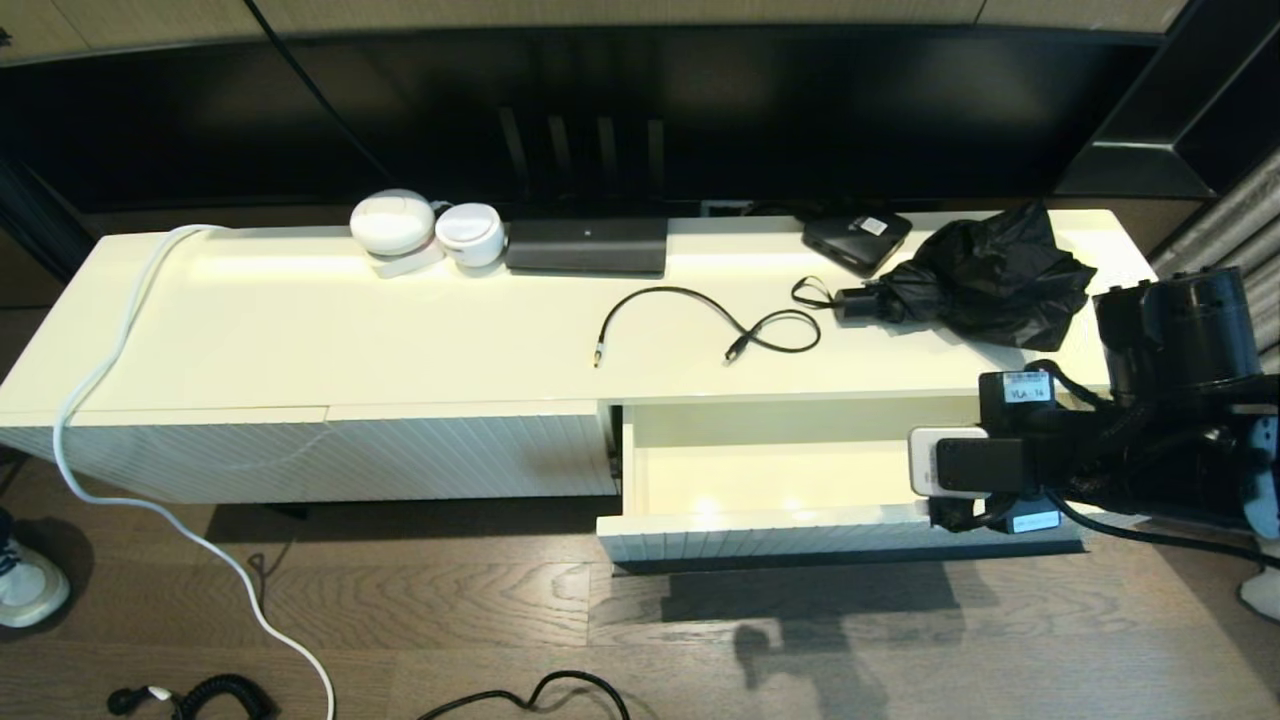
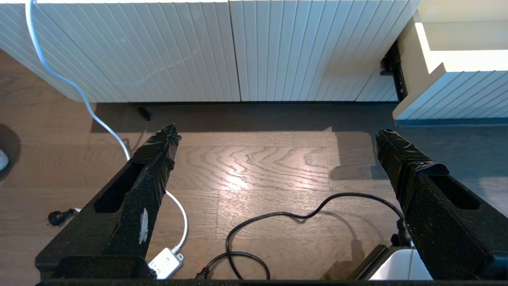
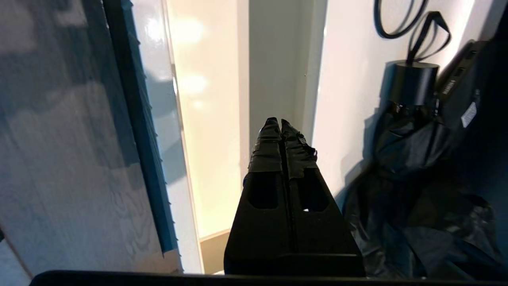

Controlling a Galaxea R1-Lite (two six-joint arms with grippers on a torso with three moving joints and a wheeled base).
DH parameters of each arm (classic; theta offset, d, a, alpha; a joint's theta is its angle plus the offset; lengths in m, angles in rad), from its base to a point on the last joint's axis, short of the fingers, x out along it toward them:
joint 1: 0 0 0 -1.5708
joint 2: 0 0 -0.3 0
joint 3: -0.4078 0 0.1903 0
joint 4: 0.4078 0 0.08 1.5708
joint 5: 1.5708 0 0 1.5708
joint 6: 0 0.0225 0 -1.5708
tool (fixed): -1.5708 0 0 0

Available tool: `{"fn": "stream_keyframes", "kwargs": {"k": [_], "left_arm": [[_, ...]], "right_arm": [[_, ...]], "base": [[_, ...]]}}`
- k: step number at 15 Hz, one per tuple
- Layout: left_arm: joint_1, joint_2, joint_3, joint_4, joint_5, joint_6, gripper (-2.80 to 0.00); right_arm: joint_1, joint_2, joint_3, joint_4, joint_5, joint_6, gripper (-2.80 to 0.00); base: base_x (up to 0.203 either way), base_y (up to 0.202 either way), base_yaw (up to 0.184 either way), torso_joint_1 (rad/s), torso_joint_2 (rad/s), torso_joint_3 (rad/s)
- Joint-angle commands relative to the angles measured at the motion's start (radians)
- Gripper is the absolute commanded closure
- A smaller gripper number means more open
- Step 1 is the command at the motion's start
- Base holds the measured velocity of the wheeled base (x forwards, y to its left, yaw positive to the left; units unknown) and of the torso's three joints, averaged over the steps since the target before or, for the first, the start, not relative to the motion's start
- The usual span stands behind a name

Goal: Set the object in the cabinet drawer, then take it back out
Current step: Open the drawer

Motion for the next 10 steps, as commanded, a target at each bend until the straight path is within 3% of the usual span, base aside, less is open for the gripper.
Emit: {"fn": "stream_keyframes", "kwargs": {"k": [1,10], "left_arm": [[0.0,0.0,0.0,0.0,0.001,-0.001,-2.8],[0.0,0.0,0.0,0.0,0.001,-0.001,-2.8]], "right_arm": [[-0.001,-0.054,0.018,-0.003,-0.021,-0.019,0.0],[-0.002,-0.102,0.02,-0.009,-0.079,-0.115,0.0]], "base": [[0.0,0.0,0.0,0.0,0.0,0.0],[0.0,0.0,0.0,0.0,0.0,0.0]]}}
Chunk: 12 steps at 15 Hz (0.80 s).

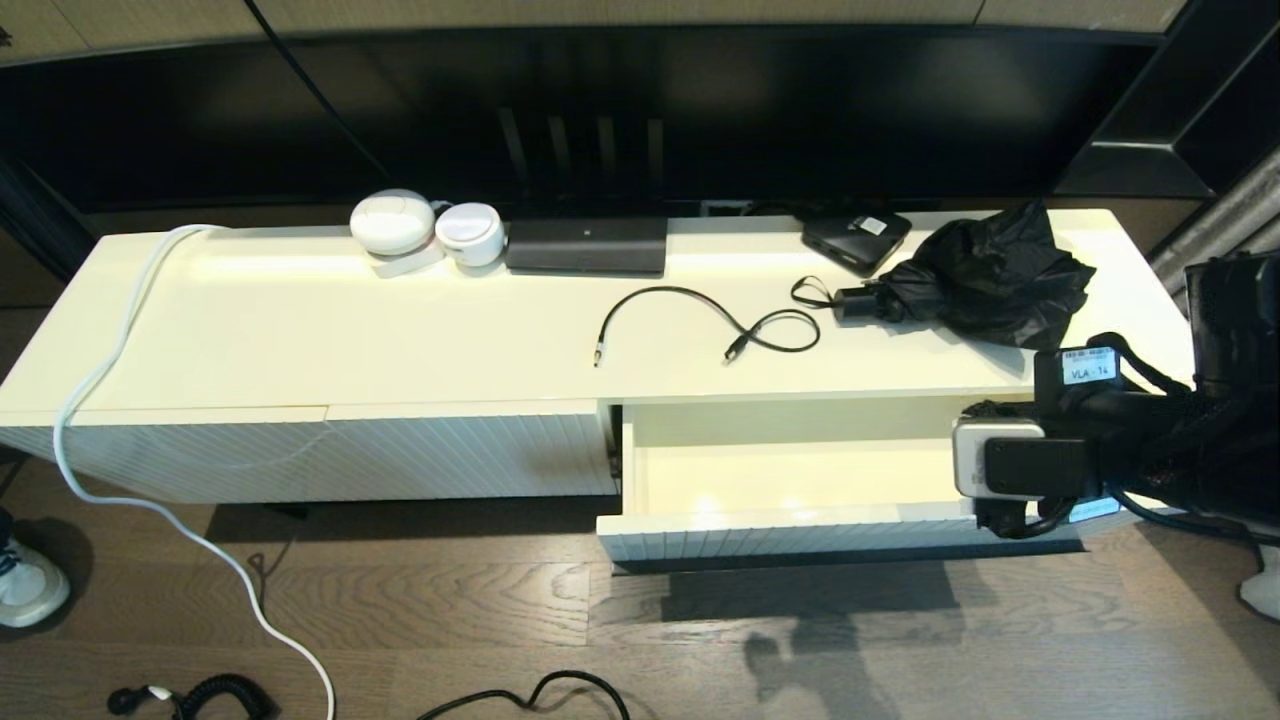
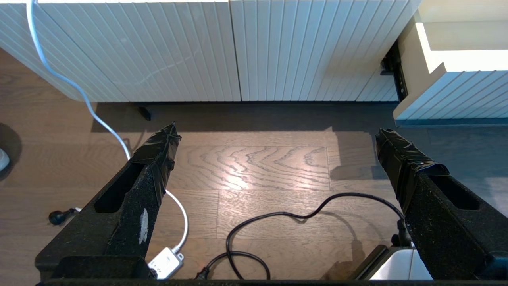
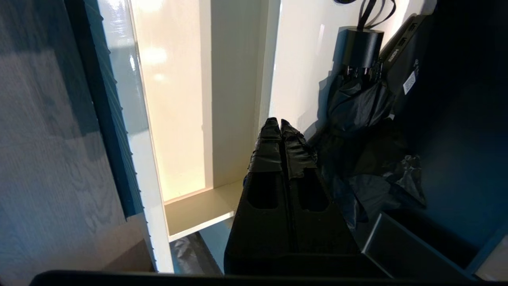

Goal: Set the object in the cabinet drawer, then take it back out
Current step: Open the drawer, then put the umbrella in the drawer

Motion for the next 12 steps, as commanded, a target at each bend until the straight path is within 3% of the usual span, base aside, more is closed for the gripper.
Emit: {"fn": "stream_keyframes", "kwargs": {"k": [1,12], "left_arm": [[0.0,0.0,0.0,-0.001,0.0,0.0,-2.8],[0.0,0.0,0.0,-0.001,0.0,0.0,-2.8]], "right_arm": [[0.0,-0.002,-0.004,-0.005,0.0,-0.048,0.0],[-0.026,0.123,-0.053,-0.005,-0.038,-0.06,0.0]], "base": [[0.0,0.0,0.0,0.0,0.0,0.0],[0.0,0.0,0.0,0.0,0.0,0.0]]}}
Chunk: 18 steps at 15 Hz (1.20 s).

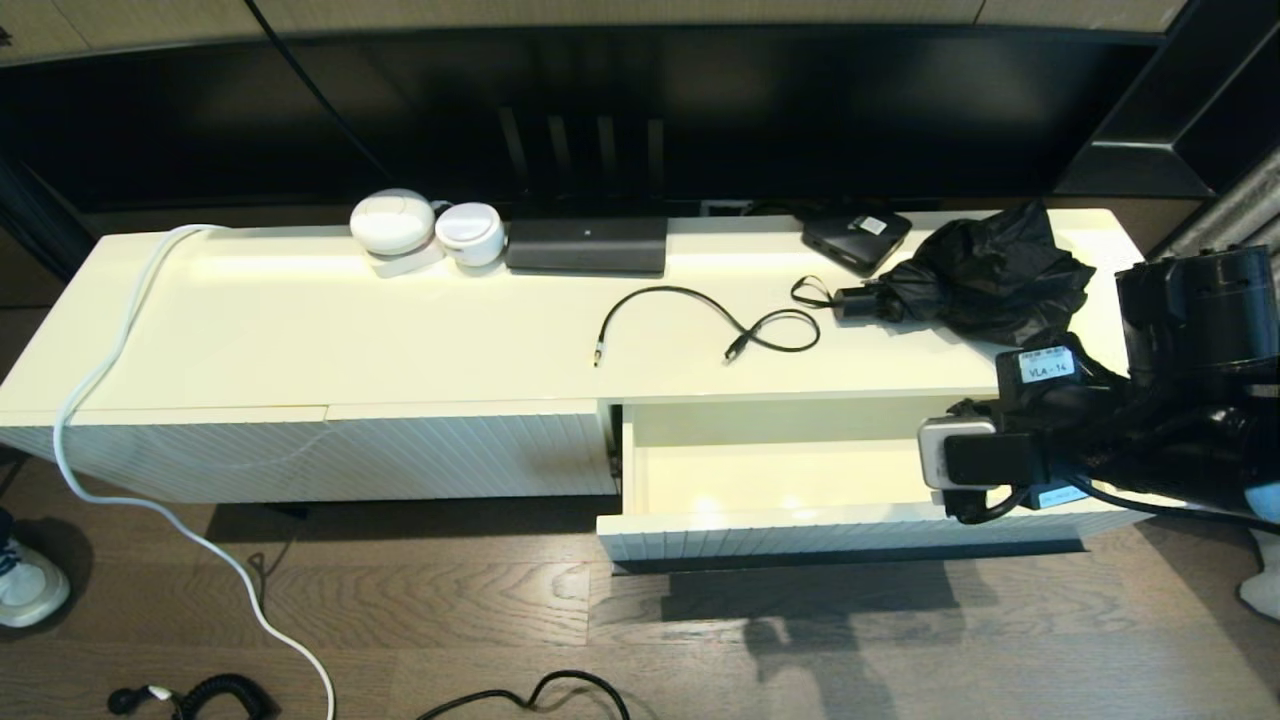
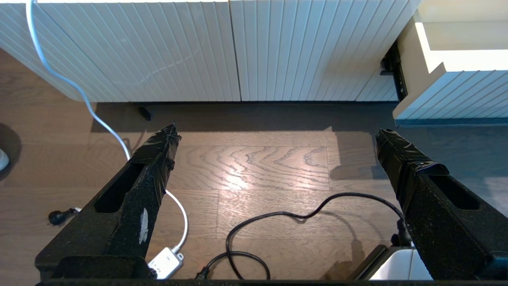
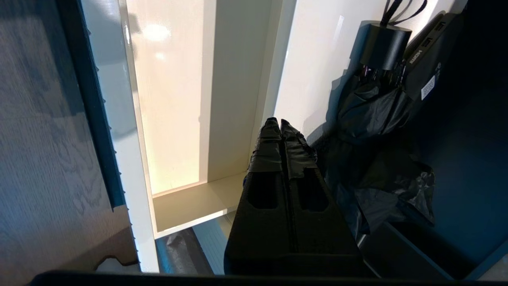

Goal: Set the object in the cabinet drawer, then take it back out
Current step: Put the umbrella in the drawer

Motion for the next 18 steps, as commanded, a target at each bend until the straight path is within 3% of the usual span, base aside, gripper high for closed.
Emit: {"fn": "stream_keyframes", "kwargs": {"k": [1,6,12,14,16,17,18], "left_arm": [[0.0,0.0,0.0,0.0,0.0,0.0,-2.8],[0.0,0.0,0.0,0.0,0.0,0.0,-2.8],[0.0,0.0,0.0,0.0,0.0,0.0,-2.8],[0.0,0.0,0.0,0.0,0.0,0.0,-2.8],[0.0,0.0,0.0,0.0,0.0,0.0,-2.8],[0.0,0.0,0.0,0.0,0.0,0.0,-2.8],[0.001,0.0,0.0,0.0,0.0,0.0,-2.8]], "right_arm": [[-0.015,0.035,-0.004,-0.001,-0.001,-0.01,0.0],[-0.042,0.047,-0.071,0.0,0.023,-0.094,0.0],[-0.054,0.1,-0.259,0.094,0.02,-0.146,0.0],[-0.08,0.127,-0.327,0.113,0.017,-0.144,0.0],[-0.093,0.145,-0.355,0.114,0.018,-0.087,0.0],[-0.111,0.149,-0.372,0.117,0.014,-0.061,-2.8],[-0.119,0.152,-0.379,0.121,0.013,-0.053,-2.8]], "base": [[0.0,0.0,0.0,0.0,0.0,0.0],[0.0,0.0,0.0,0.0,0.0,0.0],[0.0,0.0,0.0,0.0,0.0,0.0],[0.0,0.0,0.0,0.0,0.0,0.0],[0.0,0.0,0.0,0.0,0.0,0.0],[0.0,0.0,0.0,0.0,0.0,0.0],[0.0,0.0,0.0,0.0,0.0,0.0]]}}
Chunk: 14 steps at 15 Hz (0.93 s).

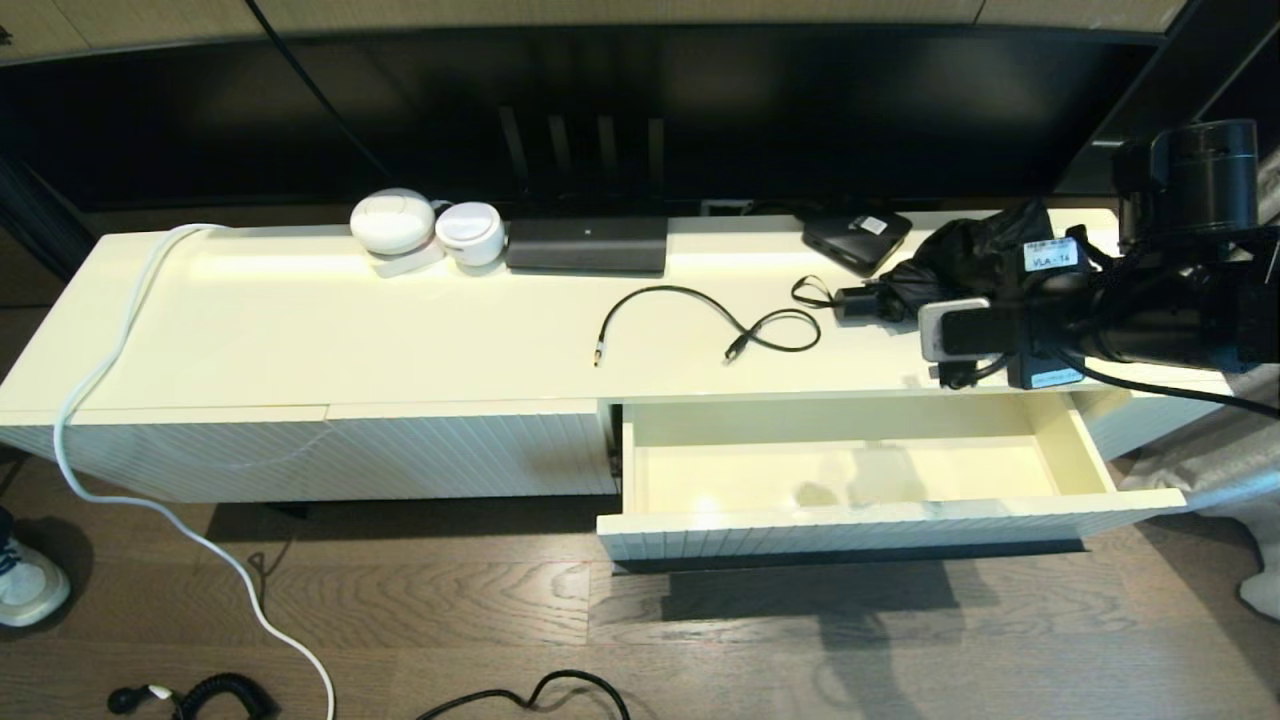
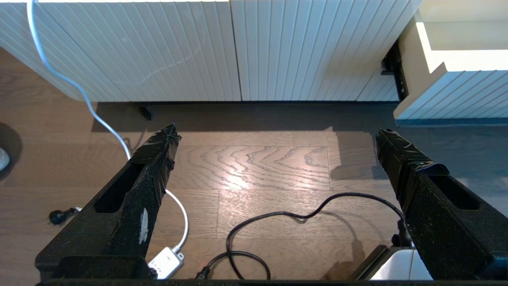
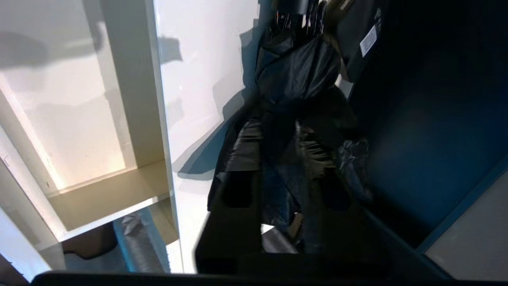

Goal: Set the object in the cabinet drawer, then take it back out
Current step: Put the umbrella in the drawer

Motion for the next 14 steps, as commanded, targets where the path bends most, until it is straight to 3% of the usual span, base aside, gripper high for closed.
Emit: {"fn": "stream_keyframes", "kwargs": {"k": [1,7,14], "left_arm": [[0.0,0.0,0.0,0.0,0.0,0.0,-2.8],[0.0,0.0,0.0,0.0,0.0,0.0,-2.8],[0.0,0.0,0.0,0.0,0.0,0.0,-2.8]], "right_arm": [[-0.022,0.023,-0.021,0.007,-0.003,0.001,-2.8],[-0.042,0.106,-0.116,0.057,-0.014,0.03,-2.8],[-0.046,0.282,-0.344,0.063,-0.006,0.078,-2.8]], "base": [[0.0,0.0,0.0,0.0,0.0,0.0],[0.0,0.0,0.0,0.0,0.0,0.0],[0.0,0.0,0.0,0.0,0.0,0.0]]}}
